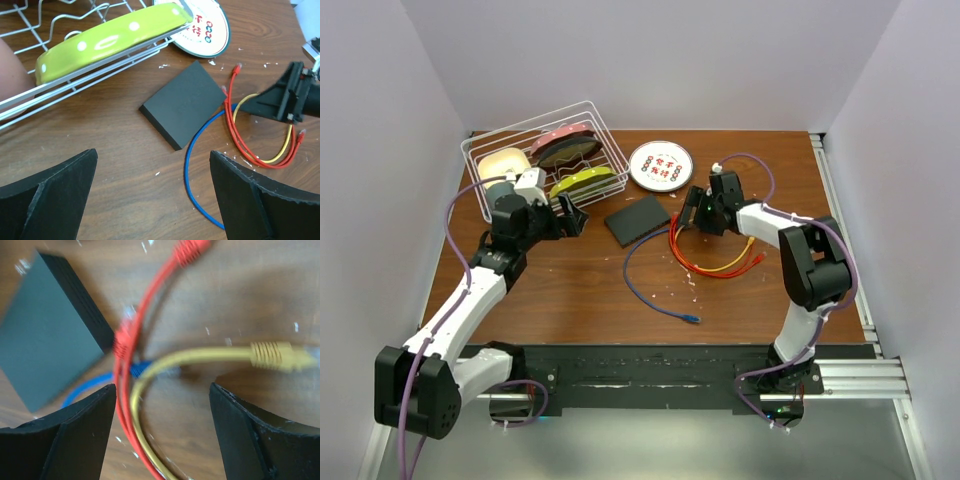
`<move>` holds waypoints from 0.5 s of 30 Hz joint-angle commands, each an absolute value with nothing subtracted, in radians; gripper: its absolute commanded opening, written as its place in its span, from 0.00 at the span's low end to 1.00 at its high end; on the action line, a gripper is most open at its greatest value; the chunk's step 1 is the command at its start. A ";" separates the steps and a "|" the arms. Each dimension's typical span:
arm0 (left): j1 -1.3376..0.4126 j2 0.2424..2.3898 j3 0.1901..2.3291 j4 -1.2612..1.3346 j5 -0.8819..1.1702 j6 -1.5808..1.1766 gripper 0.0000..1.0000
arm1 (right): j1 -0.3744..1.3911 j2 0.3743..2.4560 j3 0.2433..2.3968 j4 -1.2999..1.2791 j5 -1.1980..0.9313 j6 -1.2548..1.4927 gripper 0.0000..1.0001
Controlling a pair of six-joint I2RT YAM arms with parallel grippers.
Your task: Insert the plug into the switch port
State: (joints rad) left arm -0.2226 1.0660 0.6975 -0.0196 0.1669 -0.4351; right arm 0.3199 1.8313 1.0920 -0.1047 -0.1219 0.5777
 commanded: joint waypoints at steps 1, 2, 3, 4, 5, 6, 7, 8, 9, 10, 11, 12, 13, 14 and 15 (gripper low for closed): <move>-0.219 1.063 0.749 0.055 0.219 -0.419 1.00 | 0.319 1.890 1.184 -0.094 -0.120 0.670 0.78; -0.221 1.071 0.758 0.055 0.224 -0.414 1.00 | 0.319 1.905 1.198 -0.100 -0.114 0.676 0.78; -0.219 1.074 0.762 0.055 0.233 -0.408 1.00 | 0.318 1.919 1.209 -0.103 -0.094 0.692 0.77; -0.219 1.078 0.767 0.049 0.236 -0.399 1.00 | 0.319 1.940 1.227 -0.109 -0.084 0.701 0.77; -0.219 1.087 0.776 0.048 0.239 -0.394 1.00 | 0.319 1.951 1.235 -0.112 -0.075 0.709 0.76; -0.219 1.089 0.778 0.046 0.248 -0.391 1.00 | 0.319 1.960 1.245 -0.120 -0.049 0.722 0.56; -0.219 1.094 0.781 0.043 0.250 -0.387 1.00 | 0.319 1.974 1.264 -0.141 -0.038 0.729 0.41; -0.219 1.100 0.785 0.040 0.252 -0.385 1.00 | 0.319 1.994 1.273 -0.152 -0.025 0.735 0.37; -0.219 1.103 0.784 0.041 0.253 -0.385 1.00 | 0.318 2.005 1.281 -0.156 -0.017 0.741 0.37; -0.219 1.106 0.784 0.043 0.255 -0.382 1.00 | 0.316 2.011 1.285 -0.155 -0.008 0.742 0.37; -0.219 1.111 0.784 0.043 0.255 -0.382 1.00 | 0.318 2.020 1.285 -0.158 -0.002 0.744 0.37; -0.219 1.114 0.785 0.043 0.258 -0.382 1.00 | 0.318 2.020 1.284 -0.155 -0.002 0.750 0.36; -0.219 1.115 0.782 0.044 0.261 -0.379 1.00 | 0.318 2.022 1.279 -0.152 -0.002 0.752 0.23; -0.219 1.120 0.781 0.046 0.261 -0.380 1.00 | 0.318 2.022 1.281 -0.152 0.018 0.750 0.11; -0.219 1.123 0.781 0.046 0.261 -0.380 1.00 | 0.318 2.016 1.279 -0.152 0.028 0.744 0.05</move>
State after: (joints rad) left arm -0.2226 1.1107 0.7444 0.0101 0.2306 -0.4026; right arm 0.3187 1.9987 1.2694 -0.1108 -0.0399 0.7273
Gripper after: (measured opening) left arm 0.999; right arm 0.163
